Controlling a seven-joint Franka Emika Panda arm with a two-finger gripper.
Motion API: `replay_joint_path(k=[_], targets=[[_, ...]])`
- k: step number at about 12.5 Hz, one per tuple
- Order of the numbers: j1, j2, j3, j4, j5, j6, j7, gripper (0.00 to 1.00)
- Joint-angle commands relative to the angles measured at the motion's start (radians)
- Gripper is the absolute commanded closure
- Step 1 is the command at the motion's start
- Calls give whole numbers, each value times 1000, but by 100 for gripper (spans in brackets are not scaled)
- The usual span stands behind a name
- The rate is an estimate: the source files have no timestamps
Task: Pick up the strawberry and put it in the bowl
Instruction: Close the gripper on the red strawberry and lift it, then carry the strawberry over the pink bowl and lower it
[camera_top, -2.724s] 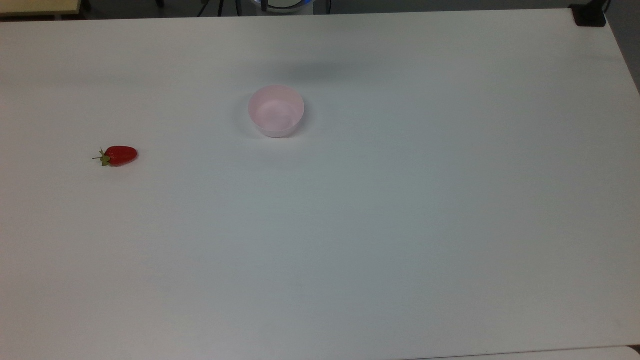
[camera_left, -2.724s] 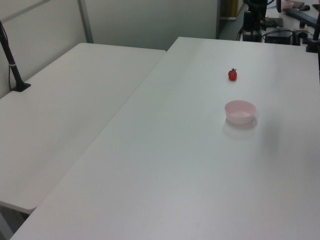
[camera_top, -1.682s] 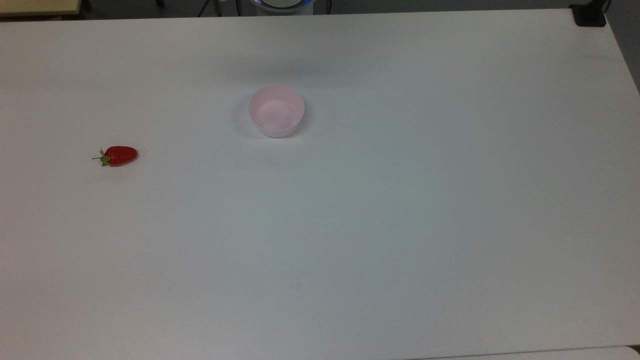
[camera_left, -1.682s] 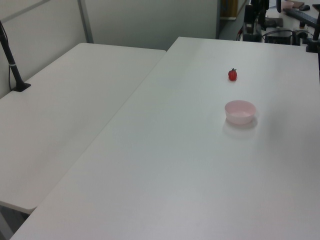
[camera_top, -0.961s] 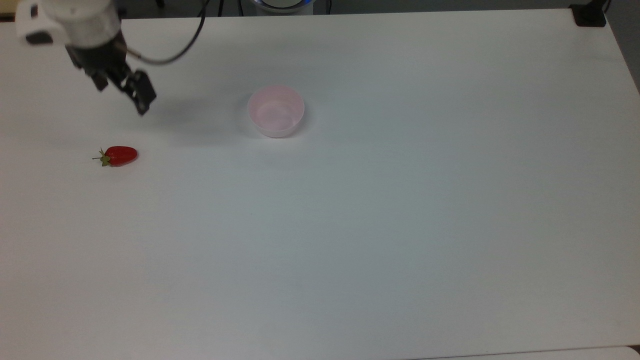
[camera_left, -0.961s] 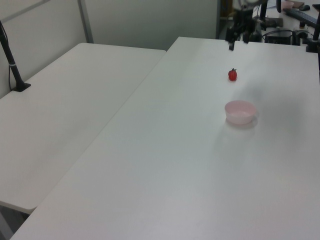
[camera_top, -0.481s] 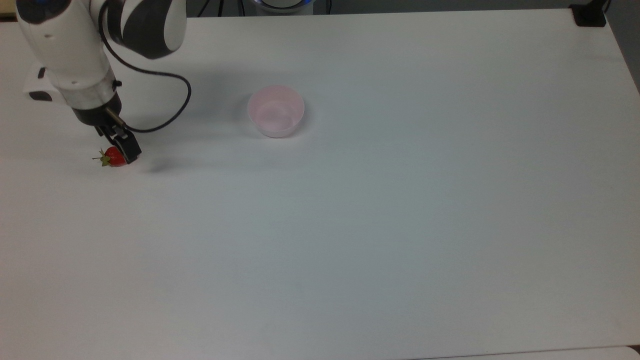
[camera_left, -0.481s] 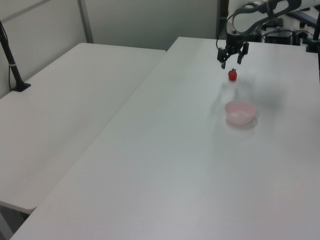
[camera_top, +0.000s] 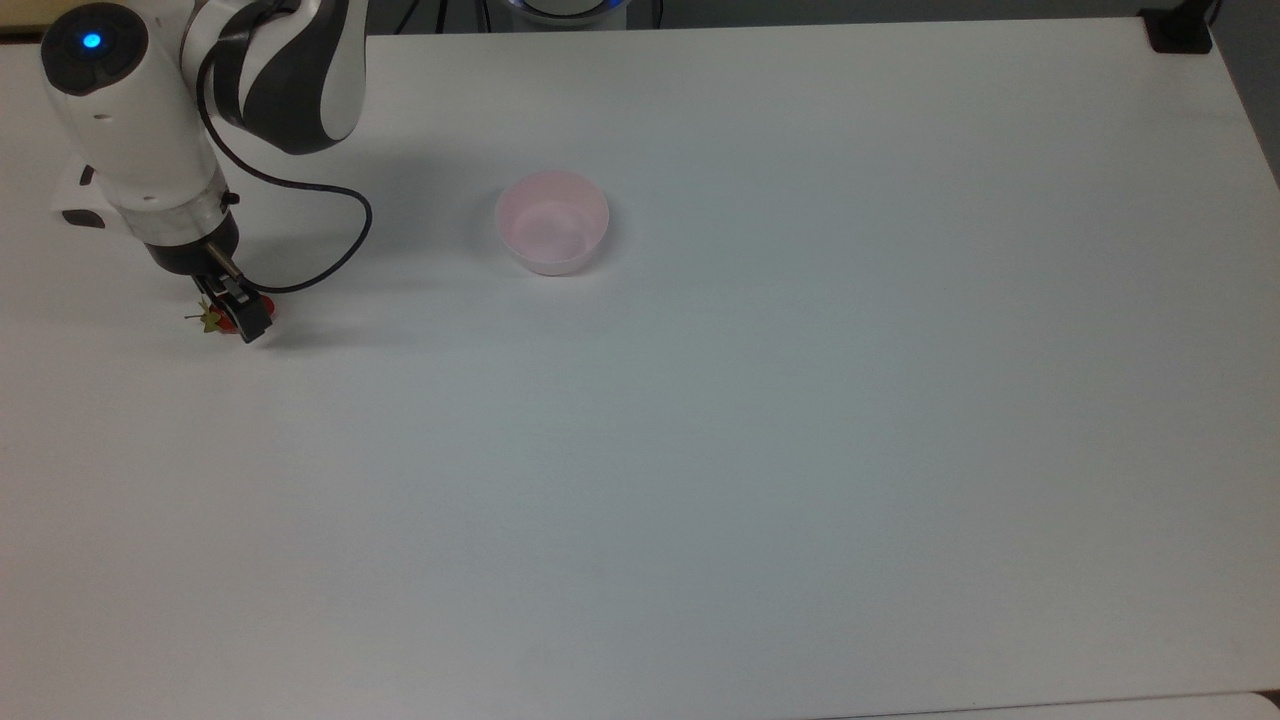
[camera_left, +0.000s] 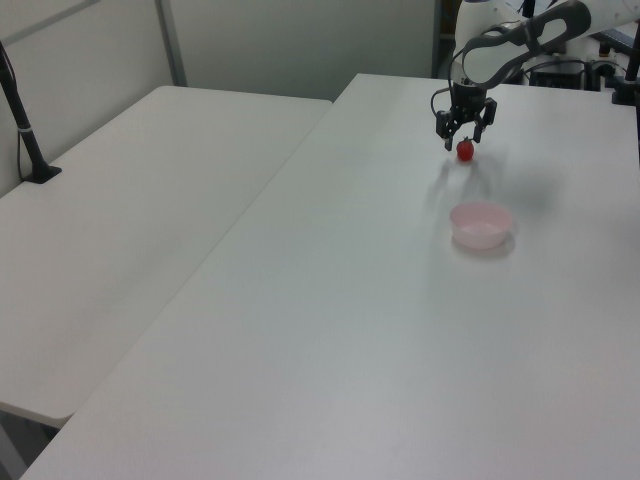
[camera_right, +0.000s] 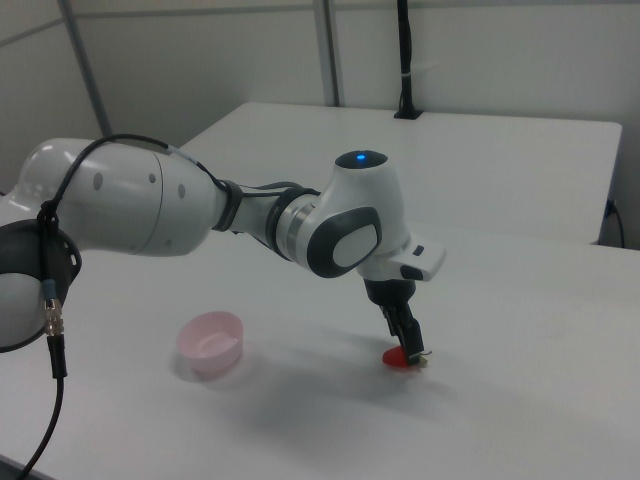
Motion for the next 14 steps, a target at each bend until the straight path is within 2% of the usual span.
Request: replay_joint_path(k=[1, 2, 5, 8, 10, 12, 14], targets=[[11, 13, -13, 6, -44, 12, 8, 39], [13, 15, -13, 5, -61, 12, 4, 44], [16, 22, -12, 2, -85, 12, -17, 47], [22, 16, -7, 0, -85, 0, -97, 56], [51, -31, 2, -13, -85, -17, -185, 59], [89, -83, 28, -29, -85, -108, -239, 59], [123, -160, 91, -72, -85, -243, -244, 59]])
